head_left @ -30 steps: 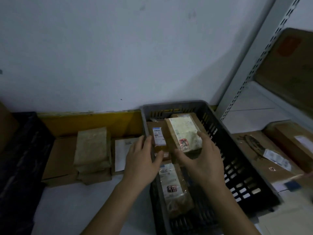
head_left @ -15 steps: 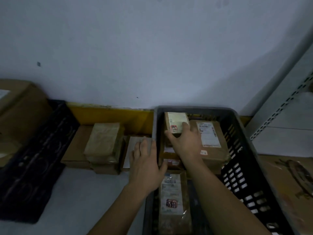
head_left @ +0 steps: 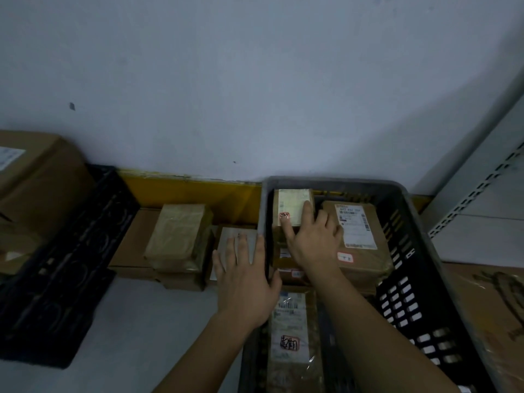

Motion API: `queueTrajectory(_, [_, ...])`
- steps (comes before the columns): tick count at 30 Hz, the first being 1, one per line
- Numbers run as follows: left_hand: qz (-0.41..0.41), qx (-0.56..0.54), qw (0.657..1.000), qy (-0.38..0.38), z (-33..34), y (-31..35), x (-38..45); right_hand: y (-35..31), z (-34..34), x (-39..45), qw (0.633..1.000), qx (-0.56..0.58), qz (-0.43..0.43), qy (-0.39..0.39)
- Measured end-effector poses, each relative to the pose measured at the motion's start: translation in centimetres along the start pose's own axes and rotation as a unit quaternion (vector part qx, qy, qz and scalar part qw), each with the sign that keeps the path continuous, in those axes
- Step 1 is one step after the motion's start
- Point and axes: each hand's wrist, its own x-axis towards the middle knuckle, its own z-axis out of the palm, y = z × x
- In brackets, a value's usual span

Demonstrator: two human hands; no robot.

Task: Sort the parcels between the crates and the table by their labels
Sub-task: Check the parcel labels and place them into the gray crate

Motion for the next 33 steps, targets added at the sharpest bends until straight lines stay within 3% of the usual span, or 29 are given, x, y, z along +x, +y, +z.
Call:
queueTrajectory(12, [0.022,-0.019,0.999,0.028,-1.0,-2.4,0.2,0.0,-2.0,-1.8,0.998,-0.008,-0.044,0.040])
queueTrajectory(18, [0.002,-0.017,0.999,0.030,-1.7,-7.8,1.2,-4.1,-2.9,-3.7,0.993,-0.016,-0.095,0.074])
queueTrajectory(24, [0.005,-0.007,1.000,0.009,-1.9,-14.6,2.2,-10.8,-1.3,-5.7,0.991,-0.027,-0.114,0.058])
queueTrajectory(33, [0.077,0.004,0.995,-0.057,-0.4,-21.8,4.0,-15.2,6.2,-9.2,0.992,-0.056,-0.036,-0.112])
